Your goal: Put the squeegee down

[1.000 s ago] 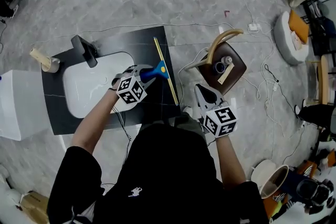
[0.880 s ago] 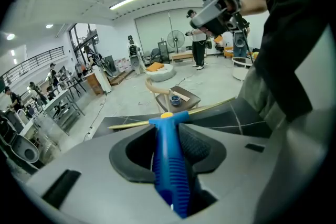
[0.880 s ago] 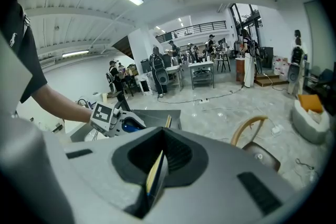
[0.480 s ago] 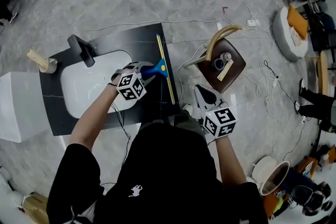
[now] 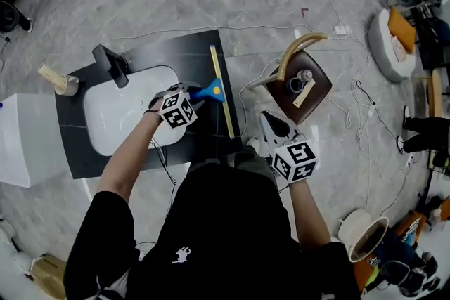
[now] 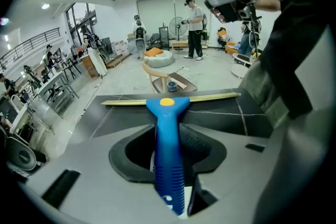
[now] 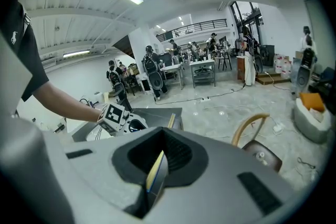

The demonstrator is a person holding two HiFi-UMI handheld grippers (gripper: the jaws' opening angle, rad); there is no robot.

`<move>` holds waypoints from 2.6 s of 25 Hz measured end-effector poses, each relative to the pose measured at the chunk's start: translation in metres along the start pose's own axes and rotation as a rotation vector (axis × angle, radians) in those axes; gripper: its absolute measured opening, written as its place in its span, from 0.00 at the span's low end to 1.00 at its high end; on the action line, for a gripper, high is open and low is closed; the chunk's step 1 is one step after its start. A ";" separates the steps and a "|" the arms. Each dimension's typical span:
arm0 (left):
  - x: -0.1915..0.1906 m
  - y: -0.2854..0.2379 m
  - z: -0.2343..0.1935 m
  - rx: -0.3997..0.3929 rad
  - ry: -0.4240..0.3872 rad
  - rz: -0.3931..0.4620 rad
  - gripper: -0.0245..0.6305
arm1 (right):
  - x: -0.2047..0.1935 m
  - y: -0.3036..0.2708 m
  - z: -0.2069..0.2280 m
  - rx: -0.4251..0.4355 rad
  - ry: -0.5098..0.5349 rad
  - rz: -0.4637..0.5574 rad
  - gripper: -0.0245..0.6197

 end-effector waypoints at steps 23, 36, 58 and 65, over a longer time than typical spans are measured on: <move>-0.006 -0.017 -0.007 -0.002 0.013 -0.035 0.28 | -0.007 0.002 0.013 -0.020 -0.028 -0.018 0.04; -0.005 0.062 -0.004 0.243 0.362 0.160 0.47 | 0.013 0.005 0.007 0.071 0.010 0.036 0.04; 0.088 0.233 0.089 0.993 0.847 0.516 0.04 | 0.080 0.071 0.015 0.407 0.202 0.230 0.04; 0.135 0.245 0.143 1.102 0.834 0.530 0.04 | 0.072 0.114 0.020 0.489 0.212 0.257 0.04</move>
Point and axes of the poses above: the fingertips, and each gripper's own axes: y backward along the fingers, z to its right, x out of its top, the point moved 1 cm from there along y, backward along the fingers, and after that the axes turned 2 degrees about -x, right-handed, at the moved point
